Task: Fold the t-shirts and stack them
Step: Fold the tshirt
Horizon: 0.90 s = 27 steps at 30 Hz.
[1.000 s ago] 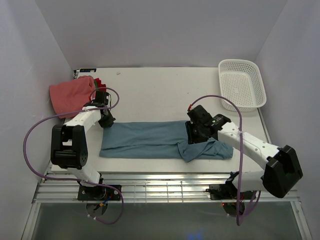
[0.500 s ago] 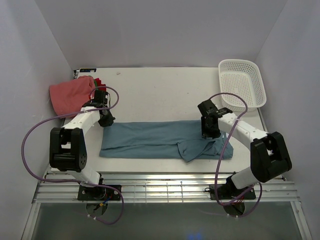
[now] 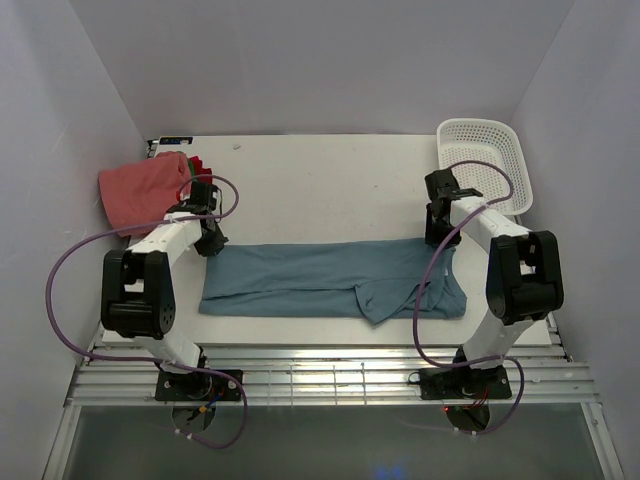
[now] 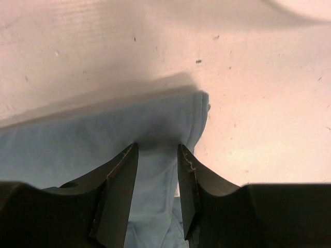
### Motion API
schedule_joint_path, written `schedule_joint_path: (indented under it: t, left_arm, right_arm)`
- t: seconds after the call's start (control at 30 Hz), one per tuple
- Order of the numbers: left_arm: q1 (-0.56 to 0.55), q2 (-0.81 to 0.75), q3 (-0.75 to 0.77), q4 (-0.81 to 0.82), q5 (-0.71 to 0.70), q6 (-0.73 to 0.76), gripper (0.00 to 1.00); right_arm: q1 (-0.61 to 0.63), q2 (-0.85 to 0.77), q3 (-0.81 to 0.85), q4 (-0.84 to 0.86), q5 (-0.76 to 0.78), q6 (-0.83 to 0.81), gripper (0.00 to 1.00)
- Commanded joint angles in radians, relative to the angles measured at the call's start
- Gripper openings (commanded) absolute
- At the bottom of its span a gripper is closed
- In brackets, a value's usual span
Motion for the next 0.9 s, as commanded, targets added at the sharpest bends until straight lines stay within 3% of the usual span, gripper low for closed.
schedule_joint_path:
  t: [0.0, 0.6, 0.87]
  left_arm:
    - [0.002, 0.018, 0.041, -0.017, -0.062, 0.004, 0.18]
    - [0.002, 0.198, 0.14, -0.002, -0.015, 0.011, 0.17]
    - [0.007, 0.325, 0.225, -0.008, -0.008, 0.011, 0.17]
  right_arm:
    - [-0.015, 0.03, 0.071, 0.026, 0.019, -0.046, 0.43]
    - [-0.063, 0.192, 0.123, 0.027, -0.03, -0.049, 0.36]
    - [-0.074, 0.343, 0.308, 0.004, -0.05, -0.046, 0.34]
